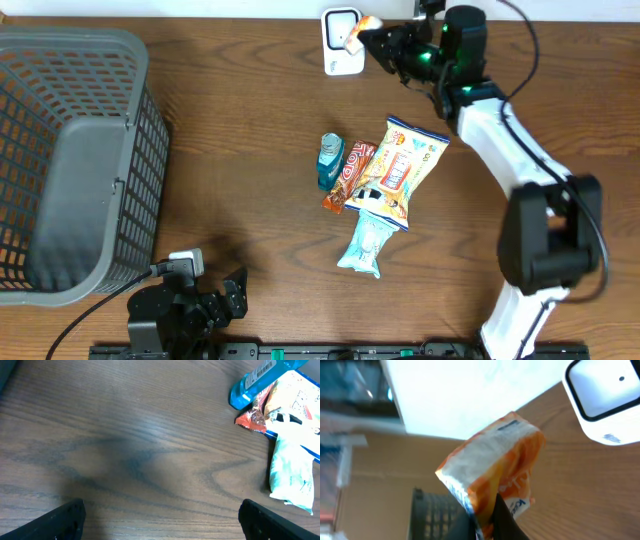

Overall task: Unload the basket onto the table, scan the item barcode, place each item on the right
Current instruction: 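Carry the tissue pack to the white scanner and hold it over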

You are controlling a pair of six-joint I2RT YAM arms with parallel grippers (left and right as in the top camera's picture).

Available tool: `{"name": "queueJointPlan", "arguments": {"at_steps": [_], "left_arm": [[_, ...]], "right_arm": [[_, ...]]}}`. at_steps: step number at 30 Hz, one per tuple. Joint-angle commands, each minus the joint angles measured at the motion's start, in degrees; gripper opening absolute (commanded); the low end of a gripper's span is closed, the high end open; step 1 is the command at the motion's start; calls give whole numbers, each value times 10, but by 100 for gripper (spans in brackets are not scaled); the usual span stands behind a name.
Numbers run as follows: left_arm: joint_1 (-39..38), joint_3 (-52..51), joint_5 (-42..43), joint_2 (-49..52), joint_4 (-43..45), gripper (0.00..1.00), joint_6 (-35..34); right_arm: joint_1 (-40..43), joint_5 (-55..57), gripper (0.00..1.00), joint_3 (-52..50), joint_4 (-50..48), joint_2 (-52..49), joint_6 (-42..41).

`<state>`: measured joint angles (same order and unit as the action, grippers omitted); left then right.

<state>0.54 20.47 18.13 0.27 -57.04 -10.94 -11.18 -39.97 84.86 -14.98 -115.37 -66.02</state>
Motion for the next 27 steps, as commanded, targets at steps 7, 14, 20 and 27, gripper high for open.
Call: {"name": "queueJointPlan", "arguments": {"at_steps": [7,14,20,27], "left_arm": [[0,-3,7,-1,-6,98,-5],[0,-3,7,-1,-6,98,-5],[0,-3,7,-1,-6,98,-5],[0,-3,7,-1,-6,98,-5]], "right_arm": [[-16,42,2,105,-45,-132,-137],[-23,64,2,274,26,-242,-163],[-24,80,2,330,96,-291,-157],[-21,87,1,333,126,-289,-102]]}}
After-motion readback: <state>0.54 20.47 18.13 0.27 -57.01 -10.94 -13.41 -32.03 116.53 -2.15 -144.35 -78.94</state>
